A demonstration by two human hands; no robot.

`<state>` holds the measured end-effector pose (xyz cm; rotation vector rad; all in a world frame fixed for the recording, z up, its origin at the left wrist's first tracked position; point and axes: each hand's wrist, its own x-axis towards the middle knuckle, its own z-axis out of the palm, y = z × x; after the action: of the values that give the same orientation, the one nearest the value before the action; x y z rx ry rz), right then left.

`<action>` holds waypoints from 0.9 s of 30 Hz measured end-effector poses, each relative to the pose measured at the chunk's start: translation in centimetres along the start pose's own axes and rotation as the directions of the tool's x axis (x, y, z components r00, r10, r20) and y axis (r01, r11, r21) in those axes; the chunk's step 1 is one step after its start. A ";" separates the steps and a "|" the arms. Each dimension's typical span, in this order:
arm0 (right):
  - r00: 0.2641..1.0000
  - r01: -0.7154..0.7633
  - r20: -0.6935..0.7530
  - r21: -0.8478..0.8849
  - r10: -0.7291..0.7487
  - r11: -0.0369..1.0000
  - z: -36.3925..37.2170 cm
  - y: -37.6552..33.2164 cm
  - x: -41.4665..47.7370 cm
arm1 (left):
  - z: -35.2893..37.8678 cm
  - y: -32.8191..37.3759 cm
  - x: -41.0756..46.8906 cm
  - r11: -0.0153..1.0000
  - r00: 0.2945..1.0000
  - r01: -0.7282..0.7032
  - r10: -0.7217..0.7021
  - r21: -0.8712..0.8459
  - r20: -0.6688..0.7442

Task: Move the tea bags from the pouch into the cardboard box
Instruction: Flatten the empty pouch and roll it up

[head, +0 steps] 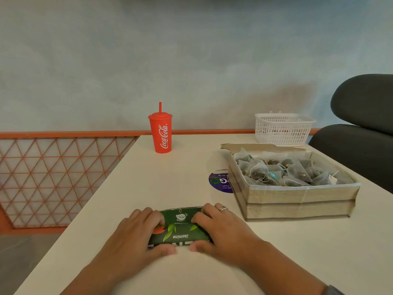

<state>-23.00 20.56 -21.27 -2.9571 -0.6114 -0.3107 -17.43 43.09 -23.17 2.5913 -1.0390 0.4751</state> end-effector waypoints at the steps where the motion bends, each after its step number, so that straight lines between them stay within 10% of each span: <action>1: 1.000 -0.008 -0.006 0.006 0.008 1.000 0.0 -0.1 -0.1 | 0.0 0.1 -0.1 1.000 1.000 -0.007 0.007 0.006 0.000; 17: 0.959 -0.117 -0.279 -0.242 0.046 0.963 1.9 -1.1 0.0 | 0.7 1.2 0.3 0.946 0.945 -0.041 0.141 0.322 -0.294; 27: 0.952 -0.116 -0.305 -0.238 0.039 0.964 1.5 -0.3 0.5 | 0.6 1.0 -0.2 0.953 0.988 0.021 0.026 0.302 -0.152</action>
<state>-22.40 21.27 -22.65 -3.0653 -0.4431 -0.8696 -18.12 42.29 -23.67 2.7590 -0.9824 0.8840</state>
